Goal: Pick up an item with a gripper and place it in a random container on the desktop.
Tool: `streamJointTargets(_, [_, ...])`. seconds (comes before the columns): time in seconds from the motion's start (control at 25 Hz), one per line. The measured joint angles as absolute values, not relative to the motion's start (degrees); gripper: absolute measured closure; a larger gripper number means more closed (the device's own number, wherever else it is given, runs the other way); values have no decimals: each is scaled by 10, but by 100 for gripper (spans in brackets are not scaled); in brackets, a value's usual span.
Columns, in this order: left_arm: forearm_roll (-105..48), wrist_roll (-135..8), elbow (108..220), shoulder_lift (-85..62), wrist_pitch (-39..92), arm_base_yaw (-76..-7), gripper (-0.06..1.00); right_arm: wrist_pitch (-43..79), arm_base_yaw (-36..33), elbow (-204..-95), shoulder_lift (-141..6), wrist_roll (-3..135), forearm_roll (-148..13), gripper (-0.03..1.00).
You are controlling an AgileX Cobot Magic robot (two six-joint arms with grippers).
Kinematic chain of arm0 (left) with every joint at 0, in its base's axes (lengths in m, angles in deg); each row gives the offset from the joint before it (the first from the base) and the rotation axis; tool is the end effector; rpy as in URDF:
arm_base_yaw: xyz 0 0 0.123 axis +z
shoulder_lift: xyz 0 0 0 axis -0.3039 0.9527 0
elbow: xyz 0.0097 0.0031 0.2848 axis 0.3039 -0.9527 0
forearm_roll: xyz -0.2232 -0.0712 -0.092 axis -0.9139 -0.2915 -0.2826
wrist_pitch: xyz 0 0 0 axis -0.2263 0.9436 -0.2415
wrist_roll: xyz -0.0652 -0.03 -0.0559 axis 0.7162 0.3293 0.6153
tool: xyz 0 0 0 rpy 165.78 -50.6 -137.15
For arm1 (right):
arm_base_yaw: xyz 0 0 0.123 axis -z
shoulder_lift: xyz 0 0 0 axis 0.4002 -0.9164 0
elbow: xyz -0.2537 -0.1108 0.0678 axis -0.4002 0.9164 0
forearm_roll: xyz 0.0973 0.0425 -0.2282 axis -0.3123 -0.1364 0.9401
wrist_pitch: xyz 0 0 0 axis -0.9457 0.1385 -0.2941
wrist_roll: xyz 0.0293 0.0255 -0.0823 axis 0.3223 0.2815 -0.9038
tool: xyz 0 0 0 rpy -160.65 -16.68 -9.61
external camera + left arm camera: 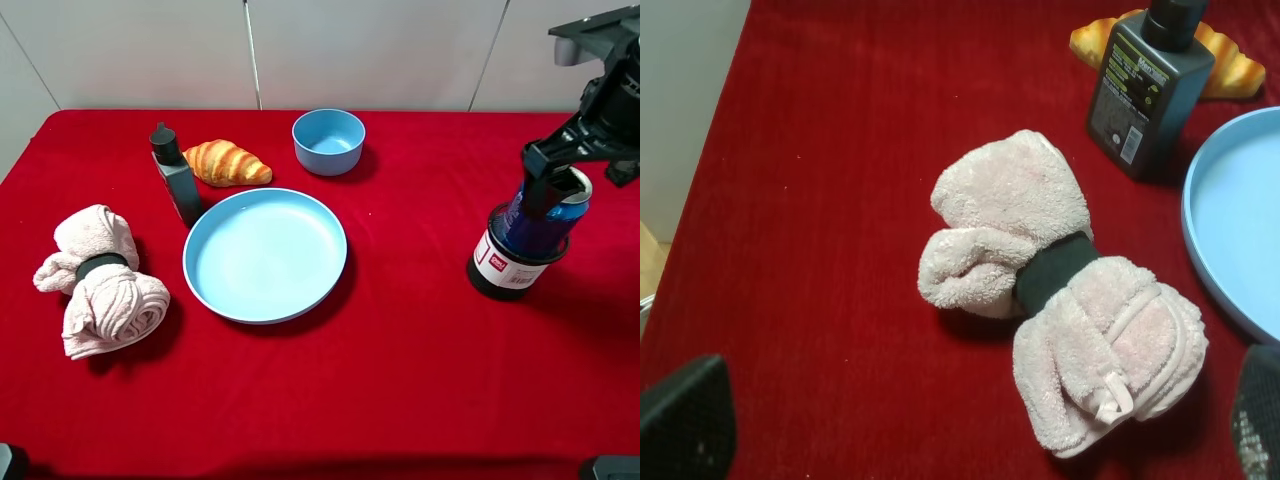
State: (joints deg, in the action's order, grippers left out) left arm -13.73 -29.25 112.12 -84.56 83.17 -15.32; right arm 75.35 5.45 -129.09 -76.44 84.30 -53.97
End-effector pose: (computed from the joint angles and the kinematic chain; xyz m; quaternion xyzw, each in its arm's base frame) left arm -0.0040 0.0010 0.2732 -0.0180 0.8554 0.0181 0.5173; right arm 0.2459 0.0719 0.2638 -0.2119 0.9749 -0.0400 0.0559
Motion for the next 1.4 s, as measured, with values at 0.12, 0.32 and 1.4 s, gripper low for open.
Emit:
streamJointTargets(0.12, [-137, -293, 1121, -846, 832, -153, -5, 757, 54, -1293, -741, 852, -540, 28])
streamJointTargets(0.32, [-137, -293, 1121, -846, 832, -153, -5, 765, 54, -1293, -681, 866, -540, 28])
streamJointTargets(1.4, [-137, -293, 1121, -846, 832, -153, -5, 786, 54, -1293, -341, 922, -544, 28])
